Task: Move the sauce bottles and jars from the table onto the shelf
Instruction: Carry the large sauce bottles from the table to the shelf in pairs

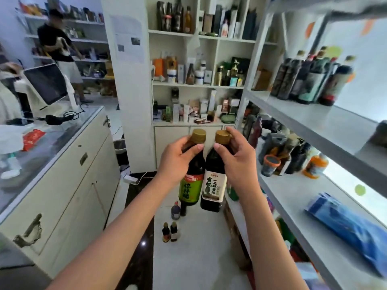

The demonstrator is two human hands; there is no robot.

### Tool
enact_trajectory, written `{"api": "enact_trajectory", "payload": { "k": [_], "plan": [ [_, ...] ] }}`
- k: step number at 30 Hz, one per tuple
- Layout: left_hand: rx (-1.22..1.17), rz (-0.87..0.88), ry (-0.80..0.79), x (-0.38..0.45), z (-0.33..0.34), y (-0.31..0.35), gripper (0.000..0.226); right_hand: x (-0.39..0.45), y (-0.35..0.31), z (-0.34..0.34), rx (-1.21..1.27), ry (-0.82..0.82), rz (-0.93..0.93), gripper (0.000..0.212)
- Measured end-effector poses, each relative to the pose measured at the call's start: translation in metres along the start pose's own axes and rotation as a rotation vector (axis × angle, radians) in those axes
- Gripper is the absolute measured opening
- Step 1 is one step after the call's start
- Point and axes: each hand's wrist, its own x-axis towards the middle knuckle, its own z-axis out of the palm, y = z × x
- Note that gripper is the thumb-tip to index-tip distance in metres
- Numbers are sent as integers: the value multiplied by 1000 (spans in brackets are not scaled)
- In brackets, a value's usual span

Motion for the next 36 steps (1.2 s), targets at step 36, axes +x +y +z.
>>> {"api": "enact_trajectory", "payload": {
  "k": [36],
  "plan": [
    [-280,320,-307,501,299,10,19,438,82,-181,-464,792,-121,44]
  ]
}}
